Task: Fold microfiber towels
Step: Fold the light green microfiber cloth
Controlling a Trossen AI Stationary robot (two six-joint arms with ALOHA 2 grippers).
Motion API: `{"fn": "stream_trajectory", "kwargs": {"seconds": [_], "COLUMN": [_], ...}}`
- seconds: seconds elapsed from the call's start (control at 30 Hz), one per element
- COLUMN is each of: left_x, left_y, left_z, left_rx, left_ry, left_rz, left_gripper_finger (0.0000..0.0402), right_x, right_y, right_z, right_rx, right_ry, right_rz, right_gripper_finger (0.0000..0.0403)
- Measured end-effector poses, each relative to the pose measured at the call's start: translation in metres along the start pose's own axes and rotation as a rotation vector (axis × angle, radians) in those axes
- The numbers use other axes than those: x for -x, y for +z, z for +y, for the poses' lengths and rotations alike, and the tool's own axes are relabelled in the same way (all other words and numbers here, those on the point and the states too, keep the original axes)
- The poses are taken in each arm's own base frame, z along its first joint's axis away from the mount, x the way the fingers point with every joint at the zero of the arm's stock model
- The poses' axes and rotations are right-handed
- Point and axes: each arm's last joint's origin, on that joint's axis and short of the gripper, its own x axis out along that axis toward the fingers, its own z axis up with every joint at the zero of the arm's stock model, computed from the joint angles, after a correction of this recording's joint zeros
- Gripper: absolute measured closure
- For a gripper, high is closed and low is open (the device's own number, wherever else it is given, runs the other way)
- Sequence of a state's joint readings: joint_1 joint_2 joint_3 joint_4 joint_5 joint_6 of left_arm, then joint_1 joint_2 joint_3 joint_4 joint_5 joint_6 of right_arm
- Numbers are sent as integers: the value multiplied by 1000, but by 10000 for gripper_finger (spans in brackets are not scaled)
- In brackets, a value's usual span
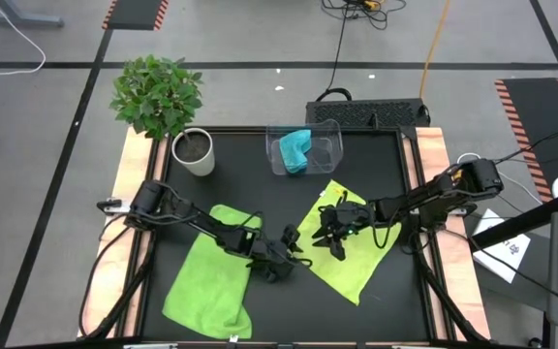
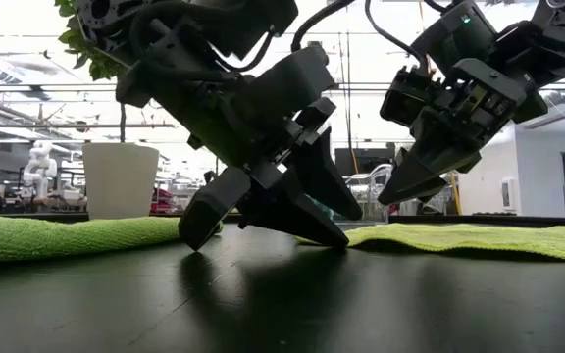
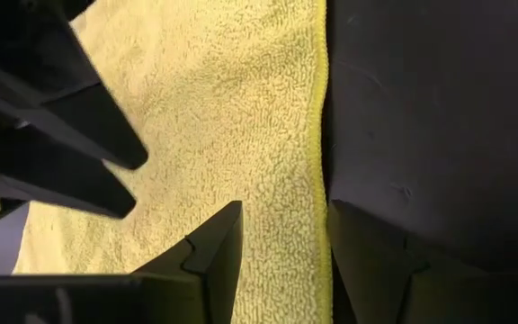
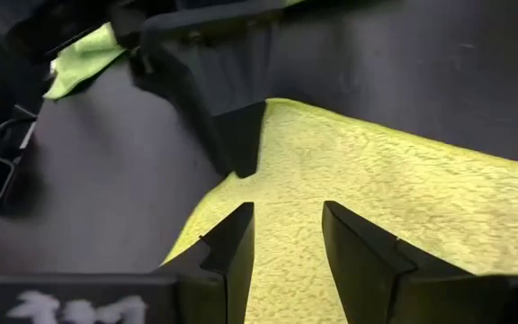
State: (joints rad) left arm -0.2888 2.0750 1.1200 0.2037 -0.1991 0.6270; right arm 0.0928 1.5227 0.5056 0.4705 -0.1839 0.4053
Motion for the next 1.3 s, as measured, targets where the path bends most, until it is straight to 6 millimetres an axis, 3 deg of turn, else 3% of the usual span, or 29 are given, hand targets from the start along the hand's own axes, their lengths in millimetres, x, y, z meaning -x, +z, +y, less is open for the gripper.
{"fn": "stream_trajectory", "kwargs": {"seconds": [0.23,0.47,0.77,0.93,1.03,1.2,1.3], "left_x": [3,6,-32,-45,-45,-41,-35], "left_y": [19,35,18,18,19,20,20], "left_z": [0,-2,7,11,12,10,7], "left_rx": [70,77,130,137,131,94,75], "left_ry": [-44,-89,-32,-3,-2,-21,-25], "left_rz": [43,-26,21,45,50,82,141], "left_gripper_finger": [229,229,229,233,265,382,389], "right_x": [1,2,2,2,2,2,2], "right_y": [-1,-4,-4,-5,-5,-6,-8], "right_z": [-8,-12,-11,-11,-11,-11,-8], "right_rx": [-23,-32,-31,-30,-31,-32,-26], "right_ry": [-37,-63,-60,-60,-60,-60,-53], "right_rz": [24,65,59,70,76,82,96], "right_gripper_finger": [277,277,277,277,277,277,277]}}
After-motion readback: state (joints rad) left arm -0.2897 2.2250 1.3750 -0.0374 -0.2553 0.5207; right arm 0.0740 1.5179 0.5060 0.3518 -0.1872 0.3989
